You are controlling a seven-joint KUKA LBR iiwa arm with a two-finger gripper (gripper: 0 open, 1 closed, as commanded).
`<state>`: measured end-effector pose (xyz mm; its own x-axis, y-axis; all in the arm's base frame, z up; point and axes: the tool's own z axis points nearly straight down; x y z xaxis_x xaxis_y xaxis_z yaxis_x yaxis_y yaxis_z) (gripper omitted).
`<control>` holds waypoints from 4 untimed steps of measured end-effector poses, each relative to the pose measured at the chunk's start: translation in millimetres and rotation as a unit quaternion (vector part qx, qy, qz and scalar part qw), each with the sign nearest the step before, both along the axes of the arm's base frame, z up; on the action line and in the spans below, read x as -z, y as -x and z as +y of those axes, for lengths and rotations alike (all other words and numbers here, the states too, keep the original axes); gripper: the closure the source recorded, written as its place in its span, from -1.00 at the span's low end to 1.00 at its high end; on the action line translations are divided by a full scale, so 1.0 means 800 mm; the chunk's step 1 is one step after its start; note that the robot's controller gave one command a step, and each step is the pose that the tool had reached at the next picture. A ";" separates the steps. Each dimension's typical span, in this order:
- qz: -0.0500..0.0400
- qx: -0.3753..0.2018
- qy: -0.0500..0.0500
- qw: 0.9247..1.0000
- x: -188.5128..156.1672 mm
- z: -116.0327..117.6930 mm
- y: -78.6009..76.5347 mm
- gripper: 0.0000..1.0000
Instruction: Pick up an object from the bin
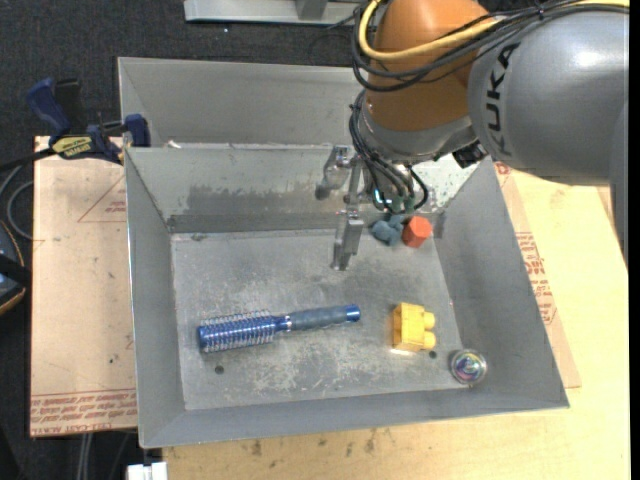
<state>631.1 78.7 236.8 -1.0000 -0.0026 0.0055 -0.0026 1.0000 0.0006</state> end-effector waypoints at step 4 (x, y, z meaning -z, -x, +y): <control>-0.004 -0.188 -0.001 0.982 0.194 -0.005 0.053 1.00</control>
Offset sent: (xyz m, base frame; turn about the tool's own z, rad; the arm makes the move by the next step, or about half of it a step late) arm -0.0855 -0.0606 -0.0598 -0.1001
